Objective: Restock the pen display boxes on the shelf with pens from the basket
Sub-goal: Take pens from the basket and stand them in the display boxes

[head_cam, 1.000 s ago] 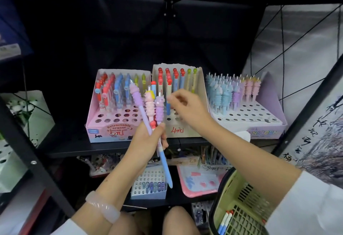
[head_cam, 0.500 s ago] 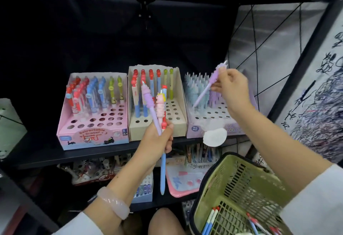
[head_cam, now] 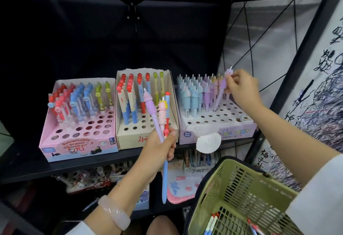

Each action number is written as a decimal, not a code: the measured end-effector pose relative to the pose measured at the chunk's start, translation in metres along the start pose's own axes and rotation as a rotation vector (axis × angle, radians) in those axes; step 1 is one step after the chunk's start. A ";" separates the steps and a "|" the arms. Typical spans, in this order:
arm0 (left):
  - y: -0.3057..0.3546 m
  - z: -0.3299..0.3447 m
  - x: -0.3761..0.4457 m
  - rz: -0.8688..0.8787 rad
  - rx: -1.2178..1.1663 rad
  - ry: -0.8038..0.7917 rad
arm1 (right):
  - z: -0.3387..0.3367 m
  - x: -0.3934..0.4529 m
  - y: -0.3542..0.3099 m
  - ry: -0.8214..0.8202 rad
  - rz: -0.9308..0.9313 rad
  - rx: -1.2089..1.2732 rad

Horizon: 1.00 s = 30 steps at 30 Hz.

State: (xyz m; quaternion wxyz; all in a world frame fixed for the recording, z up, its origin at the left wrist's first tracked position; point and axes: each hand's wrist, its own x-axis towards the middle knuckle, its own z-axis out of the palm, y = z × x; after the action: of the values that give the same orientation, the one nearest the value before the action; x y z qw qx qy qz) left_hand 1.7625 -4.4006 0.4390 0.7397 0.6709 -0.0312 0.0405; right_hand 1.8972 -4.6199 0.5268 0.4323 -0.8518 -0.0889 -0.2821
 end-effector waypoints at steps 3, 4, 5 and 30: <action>-0.002 -0.001 0.002 0.005 0.003 0.013 | 0.003 -0.001 0.008 -0.036 0.014 -0.034; -0.002 -0.001 0.003 0.002 0.002 0.017 | 0.004 -0.002 0.011 -0.051 0.027 -0.041; -0.003 -0.001 0.003 -0.002 -0.002 0.018 | 0.005 -0.001 0.014 -0.069 0.043 -0.041; 0.002 -0.007 -0.008 0.044 -0.033 -0.033 | 0.056 -0.084 -0.087 -0.633 0.060 0.406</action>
State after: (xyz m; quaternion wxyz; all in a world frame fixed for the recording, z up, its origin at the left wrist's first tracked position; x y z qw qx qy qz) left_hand 1.7548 -4.3933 0.4392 0.7489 0.6585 -0.0588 0.0454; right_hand 1.8159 -4.5147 0.5131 0.5515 -0.7961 -0.2473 0.0315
